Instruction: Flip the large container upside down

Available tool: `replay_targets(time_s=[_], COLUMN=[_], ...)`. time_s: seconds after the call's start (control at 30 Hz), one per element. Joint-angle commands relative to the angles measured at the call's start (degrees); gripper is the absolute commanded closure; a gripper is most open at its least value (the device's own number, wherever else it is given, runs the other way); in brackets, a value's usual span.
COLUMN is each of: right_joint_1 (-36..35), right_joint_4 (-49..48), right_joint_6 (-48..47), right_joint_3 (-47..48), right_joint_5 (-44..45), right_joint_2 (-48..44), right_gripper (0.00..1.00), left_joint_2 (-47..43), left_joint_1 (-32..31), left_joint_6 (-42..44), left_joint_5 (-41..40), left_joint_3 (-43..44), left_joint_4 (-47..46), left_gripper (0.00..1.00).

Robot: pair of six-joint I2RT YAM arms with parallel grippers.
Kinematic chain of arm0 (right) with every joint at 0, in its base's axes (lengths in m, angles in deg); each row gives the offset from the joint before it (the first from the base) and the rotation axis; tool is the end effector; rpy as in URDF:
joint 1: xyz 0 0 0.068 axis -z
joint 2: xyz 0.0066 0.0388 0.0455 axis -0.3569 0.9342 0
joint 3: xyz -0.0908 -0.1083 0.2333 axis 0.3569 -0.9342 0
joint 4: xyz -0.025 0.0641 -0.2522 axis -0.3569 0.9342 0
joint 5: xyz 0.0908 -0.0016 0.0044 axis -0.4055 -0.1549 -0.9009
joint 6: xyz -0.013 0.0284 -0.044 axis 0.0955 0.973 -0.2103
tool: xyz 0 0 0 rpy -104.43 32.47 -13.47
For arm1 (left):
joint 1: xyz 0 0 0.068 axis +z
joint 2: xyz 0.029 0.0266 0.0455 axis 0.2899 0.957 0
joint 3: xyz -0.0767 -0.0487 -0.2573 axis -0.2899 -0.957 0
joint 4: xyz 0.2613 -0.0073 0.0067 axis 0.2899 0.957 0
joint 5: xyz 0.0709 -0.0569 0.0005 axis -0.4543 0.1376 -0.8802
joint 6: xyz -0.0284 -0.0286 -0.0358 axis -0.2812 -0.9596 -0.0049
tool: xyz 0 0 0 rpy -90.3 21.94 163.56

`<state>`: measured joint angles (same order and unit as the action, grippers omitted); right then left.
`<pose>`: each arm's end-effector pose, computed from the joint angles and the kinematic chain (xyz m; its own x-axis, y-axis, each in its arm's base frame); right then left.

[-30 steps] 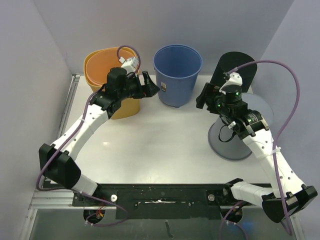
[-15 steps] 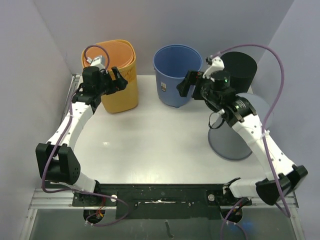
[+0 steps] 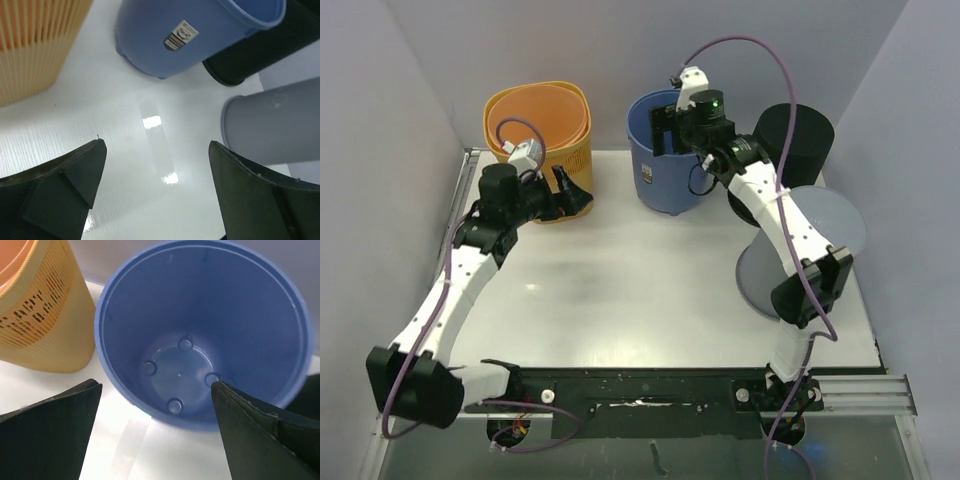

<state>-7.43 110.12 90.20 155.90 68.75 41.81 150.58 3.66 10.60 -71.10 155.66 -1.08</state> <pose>0.3680 0.1930 0.4317 -0.3872 -0.0007 -0.9220 -0.2939 0.9479 0.1227 0.2854 -0.0785 0.3551 -0.5643 -0.3423 -0.7513 0.2578 0.7914 -0.5543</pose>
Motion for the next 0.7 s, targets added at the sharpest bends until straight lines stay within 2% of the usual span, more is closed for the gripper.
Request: replay_targets(time_s=[0.0, 0.1, 0.23, 0.4, 0.57, 0.67], right_joint_1=[-0.6, -0.3, -0.5, -1.1, -2.5, -4.0], right_joint_4=[-0.6, 0.7, 8.5, 8.8, 10.0, 10.6], right_joint_6=[-9.8, -13.3, -18.2, -19.8, -19.3, -19.4], right_joint_3=[7.9, 10.6, 16.3, 13.0, 13.5, 13.7], right_joint_5=[-4.8, -9.3, -13.7, -12.9, -8.3, -9.1], right_joint_2=[5.4, 8.9, 14.4, 14.1, 12.2, 8.9], right_gripper=[0.02, 0.02, 0.02, 0.01, 0.36, 0.58], left_joint_2=[-9.4, -12.9, -14.3, -13.7, -12.9, -12.6], left_joint_1=[-0.5, -0.7, -0.7, -0.8, -0.8, -0.9], left_joint_6=[-2.3, -2.9, -2.8, -1.3, -0.5, -1.2], left_joint_5=[2.7, 2.0, 1.1, 1.8, 1.4, 2.3], left_joint_3=[-4.5, -6.7, -7.4, -6.4, -4.5, -3.8], left_joint_4=[2.3, 4.4, 5.5, 6.7, 7.7, 7.3], left_gripper=[0.16, 0.16, 0.16, 0.16, 0.16, 0.16])
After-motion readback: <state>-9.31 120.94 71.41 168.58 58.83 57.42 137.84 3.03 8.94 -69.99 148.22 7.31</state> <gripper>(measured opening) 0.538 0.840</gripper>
